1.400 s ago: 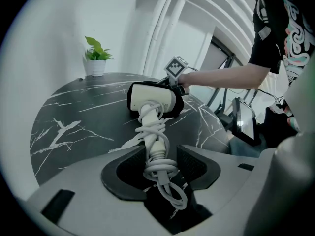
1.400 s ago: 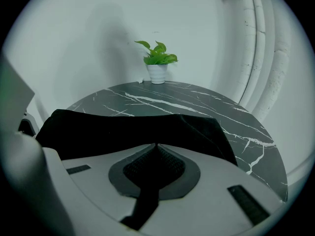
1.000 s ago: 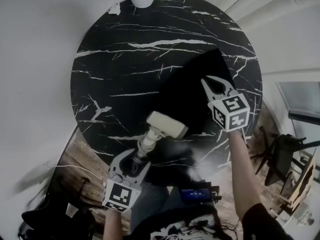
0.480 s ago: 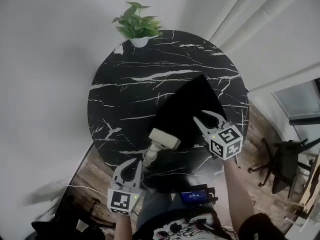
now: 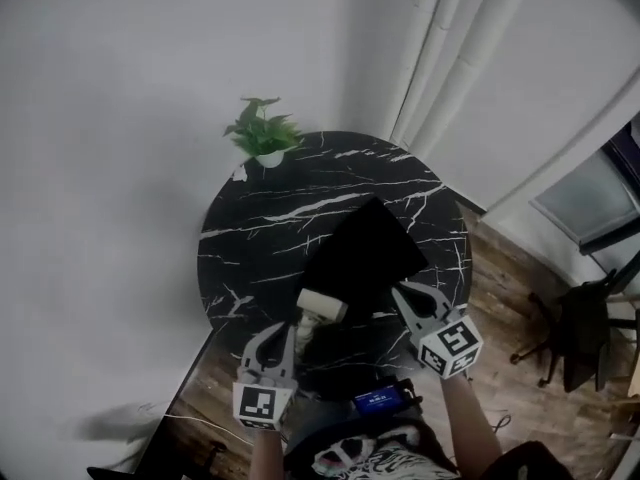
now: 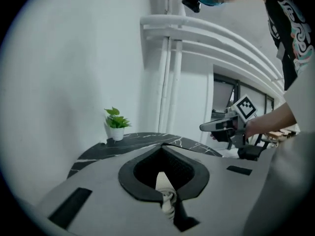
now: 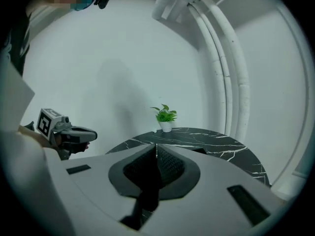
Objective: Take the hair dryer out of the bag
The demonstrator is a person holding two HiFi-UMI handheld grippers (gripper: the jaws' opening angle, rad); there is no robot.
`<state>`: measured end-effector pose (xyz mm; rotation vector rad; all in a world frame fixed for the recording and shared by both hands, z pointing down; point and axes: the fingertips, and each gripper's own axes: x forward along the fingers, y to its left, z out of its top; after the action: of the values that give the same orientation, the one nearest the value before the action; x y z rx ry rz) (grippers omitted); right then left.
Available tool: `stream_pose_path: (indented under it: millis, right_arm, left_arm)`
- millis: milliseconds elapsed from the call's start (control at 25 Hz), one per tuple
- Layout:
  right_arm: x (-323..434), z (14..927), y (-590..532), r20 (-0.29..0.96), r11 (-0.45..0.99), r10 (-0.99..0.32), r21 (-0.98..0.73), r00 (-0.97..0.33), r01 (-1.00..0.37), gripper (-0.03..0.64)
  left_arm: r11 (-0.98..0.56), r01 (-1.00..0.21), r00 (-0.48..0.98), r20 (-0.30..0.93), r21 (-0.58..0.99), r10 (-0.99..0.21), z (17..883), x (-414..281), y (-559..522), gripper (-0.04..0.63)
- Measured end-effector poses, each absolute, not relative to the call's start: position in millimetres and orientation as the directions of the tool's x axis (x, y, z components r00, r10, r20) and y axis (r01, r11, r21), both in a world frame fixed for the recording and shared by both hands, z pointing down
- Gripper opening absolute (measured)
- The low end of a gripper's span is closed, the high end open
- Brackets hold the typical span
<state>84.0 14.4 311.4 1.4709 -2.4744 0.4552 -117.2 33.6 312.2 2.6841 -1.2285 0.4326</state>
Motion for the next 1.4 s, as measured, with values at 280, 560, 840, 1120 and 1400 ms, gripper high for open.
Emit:
stream_pose_path:
  millis: [280, 560, 840, 1120, 1400]
  right_arm:
    - [76.9, 280.3, 64.0, 0.302, 0.466, -0.829, -0.093, -0.471, -0.880, 0.018]
    - [93.7, 250.7, 113.2, 0.237, 0.432, -0.871, -0.046, -0.430, -0.901, 0.018]
    - [117.1, 232.0, 153.5, 0.196, 0.379, -0.904, -0.040, -0.379, -0.925, 0.018]
    - [123.1, 224.5, 166.2, 0.179, 0.360, -0.916, -0.030, -0.360, -0.932, 0.018]
    - [127.5, 228.2, 171.1, 0.190, 0.358, -0.915, -0.024, -0.356, -0.933, 0.018]
  left_arm:
    - [-0.642, -0.754, 0.578, 0.323, -0.140, -0.749, 276.5, -102.8, 48.2, 0.014]
    - [-0.613, -0.774, 0.557, 0.290, -0.157, -0.778, 244.6, -80.6, 91.2, 0.014]
    - [-0.538, -0.818, 0.495, 0.228, -0.202, -0.838, 223.7, -73.7, 118.5, 0.014]
    - [-0.537, -0.831, 0.509, 0.193, -0.144, -0.839, 211.5, -70.9, 132.8, 0.014]
    - [-0.560, -0.819, 0.536, 0.178, -0.127, -0.825, 206.5, -61.5, 139.5, 0.014]
